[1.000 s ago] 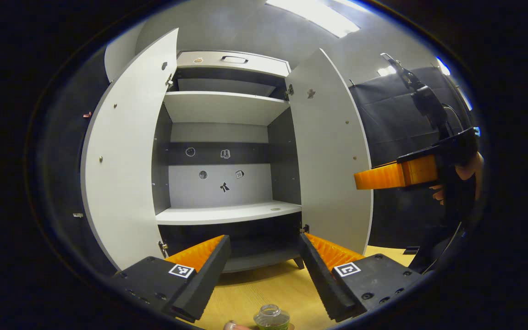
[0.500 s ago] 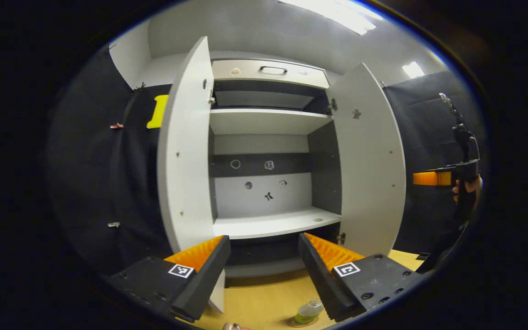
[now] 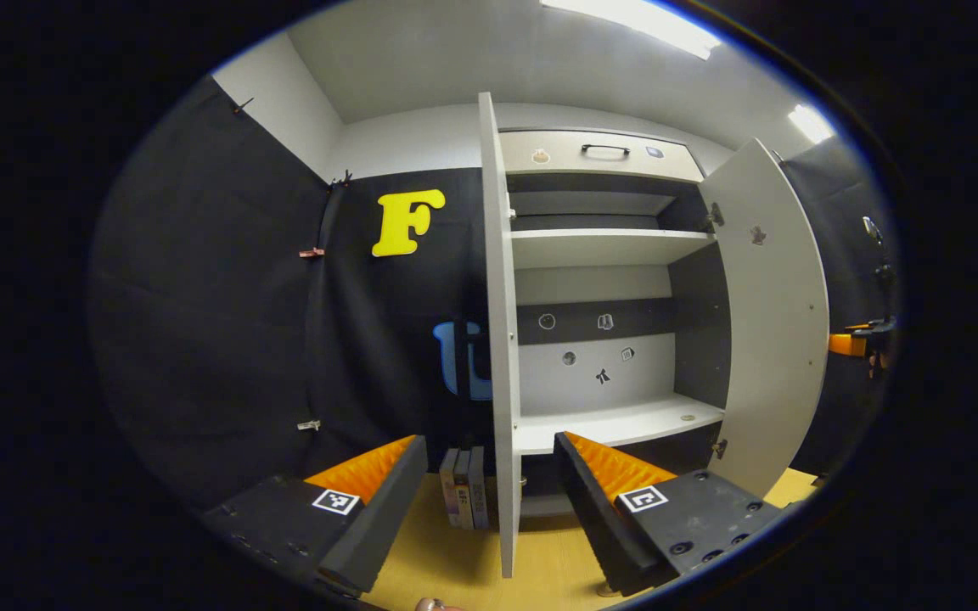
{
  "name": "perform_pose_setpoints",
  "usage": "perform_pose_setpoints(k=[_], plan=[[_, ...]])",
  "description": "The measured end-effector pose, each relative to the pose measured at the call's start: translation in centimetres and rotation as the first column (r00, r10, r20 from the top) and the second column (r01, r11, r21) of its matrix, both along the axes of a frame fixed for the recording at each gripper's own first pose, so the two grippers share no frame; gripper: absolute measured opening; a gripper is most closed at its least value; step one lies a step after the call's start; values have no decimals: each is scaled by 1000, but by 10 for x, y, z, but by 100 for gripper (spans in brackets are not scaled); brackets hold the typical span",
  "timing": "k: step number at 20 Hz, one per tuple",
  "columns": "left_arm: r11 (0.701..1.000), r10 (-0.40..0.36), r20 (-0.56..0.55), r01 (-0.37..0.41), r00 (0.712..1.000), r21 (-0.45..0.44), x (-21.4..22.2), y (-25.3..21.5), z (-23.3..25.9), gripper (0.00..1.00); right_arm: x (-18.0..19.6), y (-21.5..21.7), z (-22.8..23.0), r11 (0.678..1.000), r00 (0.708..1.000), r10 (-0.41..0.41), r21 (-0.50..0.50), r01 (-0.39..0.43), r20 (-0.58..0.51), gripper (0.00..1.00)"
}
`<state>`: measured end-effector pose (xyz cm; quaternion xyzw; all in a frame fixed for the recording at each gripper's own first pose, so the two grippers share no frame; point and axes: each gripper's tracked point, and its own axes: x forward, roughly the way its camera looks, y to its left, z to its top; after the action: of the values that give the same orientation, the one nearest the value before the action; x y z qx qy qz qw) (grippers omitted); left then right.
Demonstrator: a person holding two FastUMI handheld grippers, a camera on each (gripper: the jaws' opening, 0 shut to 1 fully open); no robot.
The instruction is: Grasp the bottle in the cabinet with the left hand and place it on the coaster, then close the right door with the right hand and the left door with the left hand.
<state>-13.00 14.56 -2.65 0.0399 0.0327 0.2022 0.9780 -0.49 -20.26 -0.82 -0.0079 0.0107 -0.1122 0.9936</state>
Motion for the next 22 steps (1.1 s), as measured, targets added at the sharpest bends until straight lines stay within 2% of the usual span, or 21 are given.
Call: perform_pose_setpoints(k=[4, 9, 11, 12, 13, 22], plan=[[998, 29, 11, -28, 1000, -64, -6, 13, -3, 95, 3, 4, -1, 999, 999, 35, 6, -35, -1, 96], [995, 81, -8, -81, 997, -49, -6, 26, -8, 95, 5, 20, -3, 997, 997, 75, 16, -75, 1, 96], [996, 77, -20, -78, 997, -45, -4, 25, -11, 95, 7, 24, -4, 996, 996, 88, 24, -88, 0, 96], [996, 71, -30, -72, 997, -46, -2, 24, -13, 95, 7, 27, -4, 995, 996, 94, 26, -94, 0, 100], [997, 66, -38, -68, 997, -47, 0, 23, -15, 95, 8, 30, -4, 995, 995, 101, 27, -101, 1, 96], [998, 54, -69, -55, 996, -13, 13, 28, -20, 95, 27, 89, -11, 972, 973, 232, 46, -232, -10, 96]])
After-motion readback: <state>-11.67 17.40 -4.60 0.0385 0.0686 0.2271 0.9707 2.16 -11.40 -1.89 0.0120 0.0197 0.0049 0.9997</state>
